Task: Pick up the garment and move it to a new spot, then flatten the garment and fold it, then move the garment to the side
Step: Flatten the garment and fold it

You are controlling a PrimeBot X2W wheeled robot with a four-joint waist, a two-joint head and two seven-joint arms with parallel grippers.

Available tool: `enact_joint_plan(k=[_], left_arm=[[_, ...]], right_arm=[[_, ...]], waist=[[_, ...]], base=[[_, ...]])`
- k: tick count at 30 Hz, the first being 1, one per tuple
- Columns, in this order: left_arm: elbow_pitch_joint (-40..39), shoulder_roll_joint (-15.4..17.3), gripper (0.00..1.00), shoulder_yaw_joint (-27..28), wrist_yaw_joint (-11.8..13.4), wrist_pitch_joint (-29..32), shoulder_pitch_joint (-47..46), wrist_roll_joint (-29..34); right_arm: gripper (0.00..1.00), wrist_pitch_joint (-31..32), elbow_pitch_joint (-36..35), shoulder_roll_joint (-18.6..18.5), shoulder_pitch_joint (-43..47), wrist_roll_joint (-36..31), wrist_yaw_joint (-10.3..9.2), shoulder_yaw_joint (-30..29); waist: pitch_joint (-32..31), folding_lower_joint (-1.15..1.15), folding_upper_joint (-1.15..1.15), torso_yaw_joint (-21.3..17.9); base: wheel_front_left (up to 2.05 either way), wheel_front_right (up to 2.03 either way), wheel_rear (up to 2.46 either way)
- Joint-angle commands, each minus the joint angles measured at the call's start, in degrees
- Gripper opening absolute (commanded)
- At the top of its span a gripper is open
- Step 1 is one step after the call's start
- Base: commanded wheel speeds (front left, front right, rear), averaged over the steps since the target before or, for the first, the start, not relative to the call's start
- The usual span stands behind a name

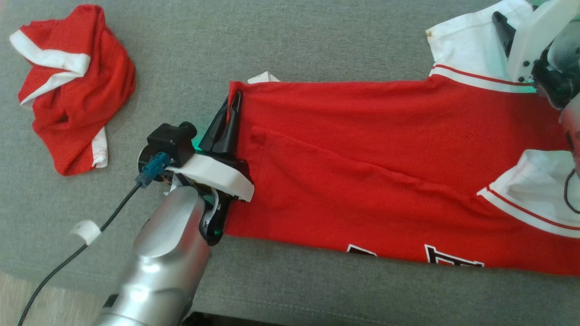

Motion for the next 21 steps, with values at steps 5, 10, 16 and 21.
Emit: enact_joint_plan(k=[5,10,16,21], left_arm=[[-1.78,1.23,0.00,0.75,1.07,-0.29,-1.38,-1.05],[-2.60,1.23,0.00,1.97,1.59,-0.29,-1.72,-0.13],[-6.43,1.23,0.00,6.15,2.20,-0.29,-3.44,4.49],[-8.97,1.23,0.00,9.43,2.01,-0.29,-3.70,8.31]], right_arm=[[0.00,2.10,-0.47,-0.16,-0.84,1.10,0.37,2.44],[0.00,-6.25,0.67,-2.26,-2.93,-1.50,0.37,1.25],[0.00,-21.10,5.20,-1.63,-5.51,-5.83,0.37,-4.57],[0.00,-29.06,7.41,-0.17,-5.93,-7.32,0.37,-7.70]], waist=[[0.34,-0.01,0.00,0.16],[-0.26,-0.01,0.00,-0.72],[-0.87,-0.01,0.00,-3.05],[-1.76,-0.01,0.00,-5.51]], base=[[0.00,0.00,0.00],[0.00,0.00,0.00],[0.00,0.00,0.00],[0.00,0.00,0.00]])
